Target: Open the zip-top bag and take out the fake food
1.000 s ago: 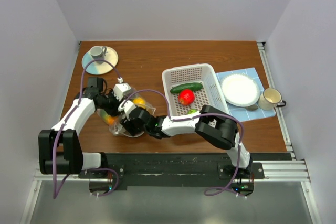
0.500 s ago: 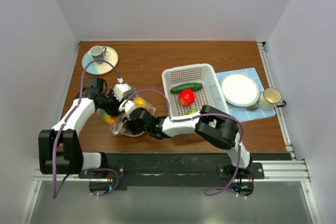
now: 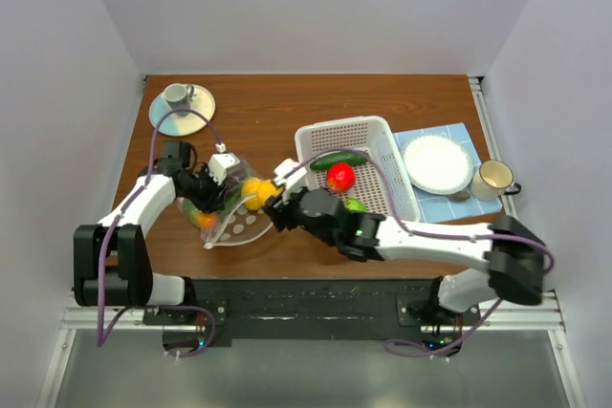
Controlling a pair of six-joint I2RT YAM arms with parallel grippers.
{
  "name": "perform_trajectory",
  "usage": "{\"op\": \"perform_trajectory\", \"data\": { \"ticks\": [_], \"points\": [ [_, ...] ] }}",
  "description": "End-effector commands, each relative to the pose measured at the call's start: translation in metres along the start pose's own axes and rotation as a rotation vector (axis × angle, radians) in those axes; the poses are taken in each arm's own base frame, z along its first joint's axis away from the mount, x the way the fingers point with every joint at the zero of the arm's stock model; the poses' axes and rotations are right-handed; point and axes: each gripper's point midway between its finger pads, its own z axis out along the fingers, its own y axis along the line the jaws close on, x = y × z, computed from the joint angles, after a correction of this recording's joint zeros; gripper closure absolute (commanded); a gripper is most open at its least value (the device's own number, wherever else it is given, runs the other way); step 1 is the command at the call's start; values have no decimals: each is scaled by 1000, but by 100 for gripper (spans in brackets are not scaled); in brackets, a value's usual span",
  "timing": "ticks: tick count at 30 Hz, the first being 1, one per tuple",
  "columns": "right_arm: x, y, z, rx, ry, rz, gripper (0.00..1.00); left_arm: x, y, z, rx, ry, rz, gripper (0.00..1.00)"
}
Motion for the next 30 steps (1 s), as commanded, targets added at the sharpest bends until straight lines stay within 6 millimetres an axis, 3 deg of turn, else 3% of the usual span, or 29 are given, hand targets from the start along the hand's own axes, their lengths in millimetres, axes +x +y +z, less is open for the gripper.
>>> {"op": "perform_trajectory", "data": {
  "ticks": [1,3,7,10,12,14,16,17,19,20,22,24,28,30],
  "points": [
    [-17,-53,-27,192,-56,-2,72,-29,9,-7,-16,-76,23,66],
    [-9,-80,-31,274,-41,29,72,-35,8,-10,-8,-90,23,66],
    [10,-158,-44,521,-33,148,76,-52,7,-25,-8,-121,35,67],
    [25,-200,-50,684,2,208,79,-71,6,-42,-13,-153,52,67],
    [36,-214,-48,725,40,222,80,-82,7,-52,-27,-177,68,67],
    [44,-216,-39,743,77,220,79,-87,6,-57,-30,-188,73,69],
    [48,-216,-32,744,107,220,70,-86,7,-59,-44,-184,75,73],
    [54,-215,-28,740,125,216,48,-83,8,-58,-50,-177,74,74],
    [54,-211,-24,718,132,221,22,-81,16,-57,-86,-176,79,76],
    [52,-210,-24,710,126,226,4,-75,20,-54,-95,-171,62,75],
    [47,-209,-26,695,109,227,1,-65,44,-55,-139,-175,16,60],
    [33,-205,-30,666,70,237,1,-56,61,-50,-124,-172,-34,55],
    [14,-195,-46,584,6,236,1,-45,81,-46,-86,-162,-106,56],
    [3,-181,-51,514,-24,234,1,-44,84,-41,-86,-164,-115,56]
  ]
}}
